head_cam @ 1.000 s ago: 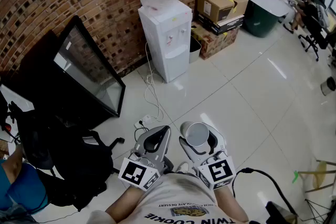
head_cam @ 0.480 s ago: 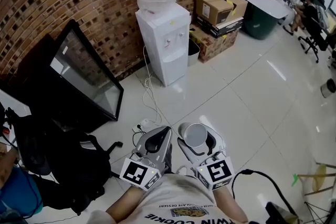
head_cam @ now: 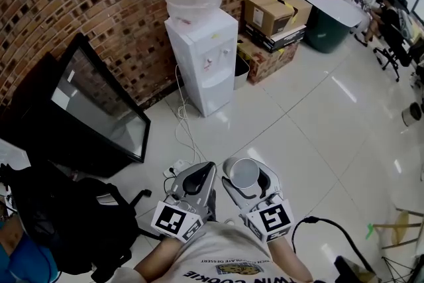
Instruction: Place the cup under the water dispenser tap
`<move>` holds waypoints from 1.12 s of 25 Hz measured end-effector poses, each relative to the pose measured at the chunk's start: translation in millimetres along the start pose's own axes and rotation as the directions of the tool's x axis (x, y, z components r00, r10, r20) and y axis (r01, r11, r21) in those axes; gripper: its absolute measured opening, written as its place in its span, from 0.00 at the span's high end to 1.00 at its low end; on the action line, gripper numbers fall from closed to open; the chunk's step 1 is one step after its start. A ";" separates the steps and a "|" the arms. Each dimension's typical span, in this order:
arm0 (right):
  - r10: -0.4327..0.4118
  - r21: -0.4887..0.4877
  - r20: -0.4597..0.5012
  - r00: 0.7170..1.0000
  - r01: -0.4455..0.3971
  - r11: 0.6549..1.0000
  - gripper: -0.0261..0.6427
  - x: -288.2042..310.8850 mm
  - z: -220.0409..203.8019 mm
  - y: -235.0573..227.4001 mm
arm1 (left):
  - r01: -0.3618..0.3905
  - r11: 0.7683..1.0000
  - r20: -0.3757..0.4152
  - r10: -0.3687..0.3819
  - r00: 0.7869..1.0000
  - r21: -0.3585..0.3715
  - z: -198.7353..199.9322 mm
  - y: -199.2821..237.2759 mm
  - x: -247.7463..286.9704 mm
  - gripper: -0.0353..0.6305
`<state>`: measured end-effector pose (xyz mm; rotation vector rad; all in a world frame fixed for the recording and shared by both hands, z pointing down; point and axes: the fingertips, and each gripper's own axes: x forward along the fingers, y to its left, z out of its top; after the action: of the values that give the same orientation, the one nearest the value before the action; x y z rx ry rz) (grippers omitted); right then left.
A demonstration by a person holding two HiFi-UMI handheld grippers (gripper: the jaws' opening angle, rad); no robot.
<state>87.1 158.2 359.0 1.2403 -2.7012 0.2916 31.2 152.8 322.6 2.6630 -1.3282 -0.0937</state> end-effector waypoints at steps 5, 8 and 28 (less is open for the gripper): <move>0.015 0.006 -0.018 1.000 -0.015 1.000 0.46 40.3 2.4 -13.9 | -0.012 1.000 -0.009 0.012 1.000 -0.013 0.0 37.6 24.2 0.96; 0.015 0.000 -0.030 0.999 -0.015 1.000 0.46 67.8 13.6 -22.9 | -0.014 1.000 -0.015 0.013 1.000 -0.025 4.8 63.7 40.3 0.96; -0.046 -0.055 -0.086 0.995 0.042 0.998 0.46 225.9 69.0 -68.4 | 0.053 0.996 -0.020 -0.054 0.998 -0.065 36.3 210.8 130.5 0.96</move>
<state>-10.6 -67.2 349.6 1.2406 -2.5876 0.2598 -60.8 -80.2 325.9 2.6383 -1.2264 -0.1124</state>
